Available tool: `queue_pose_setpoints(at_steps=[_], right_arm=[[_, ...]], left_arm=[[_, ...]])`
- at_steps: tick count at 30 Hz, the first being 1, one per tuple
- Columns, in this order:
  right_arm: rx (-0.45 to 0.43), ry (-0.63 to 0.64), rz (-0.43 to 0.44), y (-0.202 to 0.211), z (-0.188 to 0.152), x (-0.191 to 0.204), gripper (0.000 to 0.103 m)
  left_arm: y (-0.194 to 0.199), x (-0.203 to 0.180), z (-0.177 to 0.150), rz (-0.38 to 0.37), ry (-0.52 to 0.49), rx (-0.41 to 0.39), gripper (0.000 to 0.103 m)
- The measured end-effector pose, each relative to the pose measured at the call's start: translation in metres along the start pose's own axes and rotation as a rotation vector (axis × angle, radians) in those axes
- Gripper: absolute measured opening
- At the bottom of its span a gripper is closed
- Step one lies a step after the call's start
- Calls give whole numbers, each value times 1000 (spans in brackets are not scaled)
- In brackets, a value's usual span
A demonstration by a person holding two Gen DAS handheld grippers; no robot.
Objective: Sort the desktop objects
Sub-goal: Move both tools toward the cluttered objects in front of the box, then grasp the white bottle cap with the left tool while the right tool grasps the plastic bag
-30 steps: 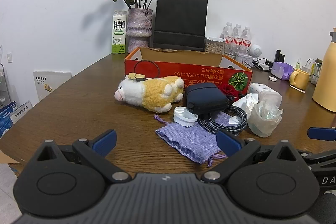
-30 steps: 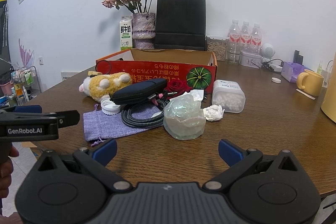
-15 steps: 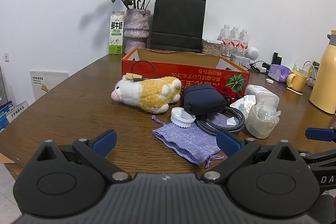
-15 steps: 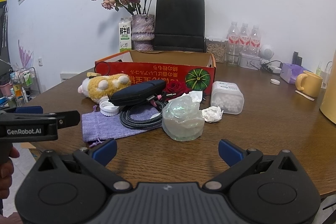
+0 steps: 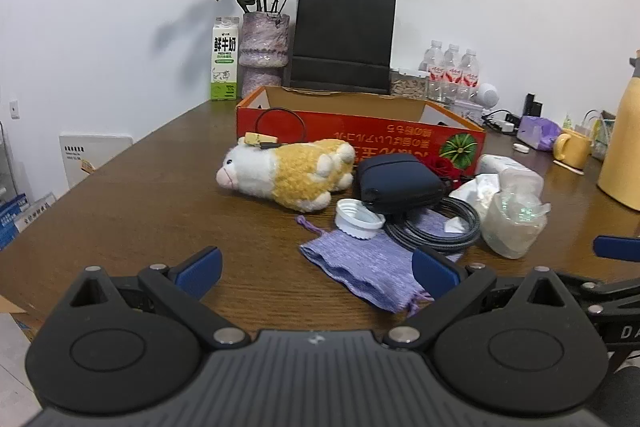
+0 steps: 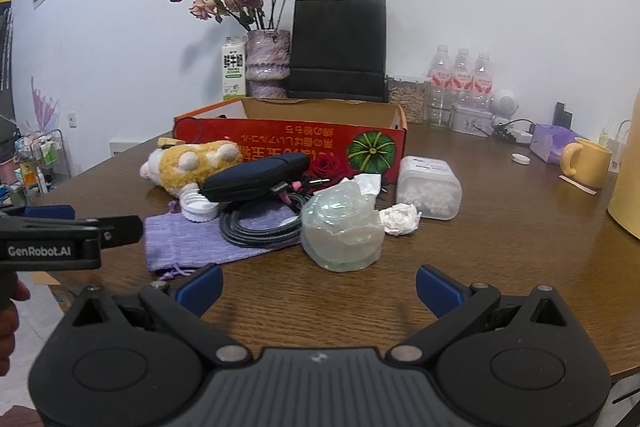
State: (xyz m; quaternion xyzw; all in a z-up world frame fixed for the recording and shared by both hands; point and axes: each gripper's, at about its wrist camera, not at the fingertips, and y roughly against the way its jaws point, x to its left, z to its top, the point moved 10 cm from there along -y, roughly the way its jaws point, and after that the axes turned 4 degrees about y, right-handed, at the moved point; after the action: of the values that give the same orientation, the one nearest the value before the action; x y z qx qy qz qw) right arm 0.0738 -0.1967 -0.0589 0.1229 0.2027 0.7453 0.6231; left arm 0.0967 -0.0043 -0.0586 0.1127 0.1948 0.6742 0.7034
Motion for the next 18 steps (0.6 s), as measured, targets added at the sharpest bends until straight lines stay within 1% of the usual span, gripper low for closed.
queue_pose_setpoints(at_steps=[7, 11, 14, 18], right_arm=[[-14, 17, -33, -15, 3, -10, 103], [-19, 33, -43, -27, 5, -13, 103], [-23, 34, -46, -36, 9, -16, 102], [-13, 33, -41, -49, 11, -19, 102]], left_arm=[[-17, -1, 9, 27, -44, -1, 103], [-30, -6, 15, 17, -78, 1, 102], [-41, -13, 17, 4, -110, 13, 95], [-55, -23, 17, -13, -150, 37, 83]])
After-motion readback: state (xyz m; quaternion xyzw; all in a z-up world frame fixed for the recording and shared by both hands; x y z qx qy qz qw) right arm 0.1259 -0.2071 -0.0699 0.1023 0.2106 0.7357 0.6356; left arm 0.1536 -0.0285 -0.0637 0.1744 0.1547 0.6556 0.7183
